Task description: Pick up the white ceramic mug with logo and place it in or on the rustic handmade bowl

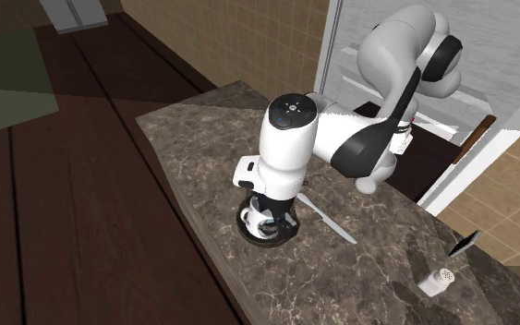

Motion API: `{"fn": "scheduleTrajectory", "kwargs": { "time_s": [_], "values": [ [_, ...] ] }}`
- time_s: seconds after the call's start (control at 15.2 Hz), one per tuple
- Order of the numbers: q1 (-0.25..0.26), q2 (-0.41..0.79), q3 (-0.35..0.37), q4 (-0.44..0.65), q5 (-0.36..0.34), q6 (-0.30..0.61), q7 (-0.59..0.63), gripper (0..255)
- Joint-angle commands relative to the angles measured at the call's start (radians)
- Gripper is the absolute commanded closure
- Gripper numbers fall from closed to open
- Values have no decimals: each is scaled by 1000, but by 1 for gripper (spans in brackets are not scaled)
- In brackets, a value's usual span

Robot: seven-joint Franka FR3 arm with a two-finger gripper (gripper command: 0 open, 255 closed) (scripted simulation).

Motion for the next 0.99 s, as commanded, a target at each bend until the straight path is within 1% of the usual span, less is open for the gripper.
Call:
{"fn": "scheduleTrajectory", "kwargs": {
  "time_s": [0.0,0.13,0.4,0.92],
  "values": [
    [0,0,0,0,0,0,0,0],
    [0,0,0,0,0,0,0,0],
    [3,3,0,133,1,-130,-2,0],
    [3,3,0,133,1,-129,-2,0]
  ]
}}
